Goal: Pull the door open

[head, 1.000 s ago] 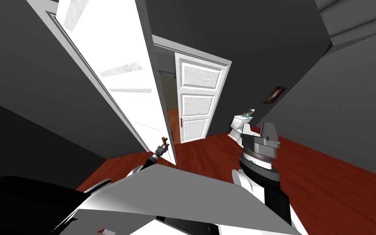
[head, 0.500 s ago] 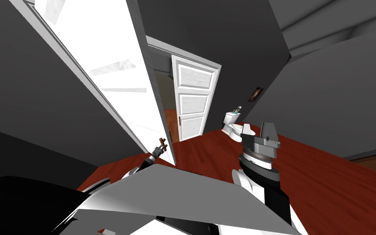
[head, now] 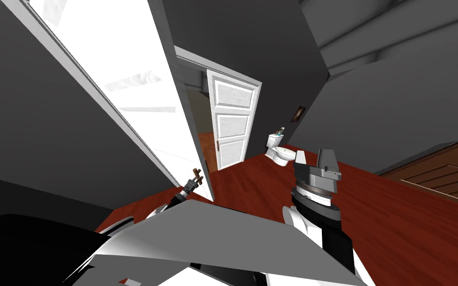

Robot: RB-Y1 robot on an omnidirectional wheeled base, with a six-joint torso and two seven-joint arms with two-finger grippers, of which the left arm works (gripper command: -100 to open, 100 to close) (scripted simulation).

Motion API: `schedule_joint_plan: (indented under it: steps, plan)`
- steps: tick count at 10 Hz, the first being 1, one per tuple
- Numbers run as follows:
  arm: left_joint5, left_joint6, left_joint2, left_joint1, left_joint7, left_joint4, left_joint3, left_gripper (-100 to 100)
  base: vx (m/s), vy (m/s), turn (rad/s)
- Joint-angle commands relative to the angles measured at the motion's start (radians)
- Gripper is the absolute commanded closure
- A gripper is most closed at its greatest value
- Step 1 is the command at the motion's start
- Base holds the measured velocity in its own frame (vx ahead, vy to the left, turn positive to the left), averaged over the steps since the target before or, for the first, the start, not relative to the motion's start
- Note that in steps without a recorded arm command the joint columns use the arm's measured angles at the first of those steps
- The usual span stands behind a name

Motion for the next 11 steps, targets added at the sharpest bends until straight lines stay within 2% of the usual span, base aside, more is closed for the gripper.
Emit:
schedule_joint_plan:
  steps: [1, 6, 7, 8, 11]
  plan:
    - [-0.003, -0.020, 0.004, 0.008, 0.007, 0.006, -0.004, 100, -0.231, 0.097, -0.171]
    - [-0.009, -0.065, 0.014, 0.012, 0.026, 0.035, -0.012, 100, -0.203, 0.100, -0.154]
    - [-0.010, -0.052, 0.011, 0.017, 0.021, 0.027, -0.014, 100, -0.082, 0.044, -0.040]
    - [-0.012, -0.067, 0.013, 0.021, 0.025, 0.038, -0.018, 100, -0.139, 0.080, -0.212]
    - [-0.012, -0.092, 0.017, 0.024, 0.032, 0.055, -0.021, 100, -0.187, 0.093, -0.158]
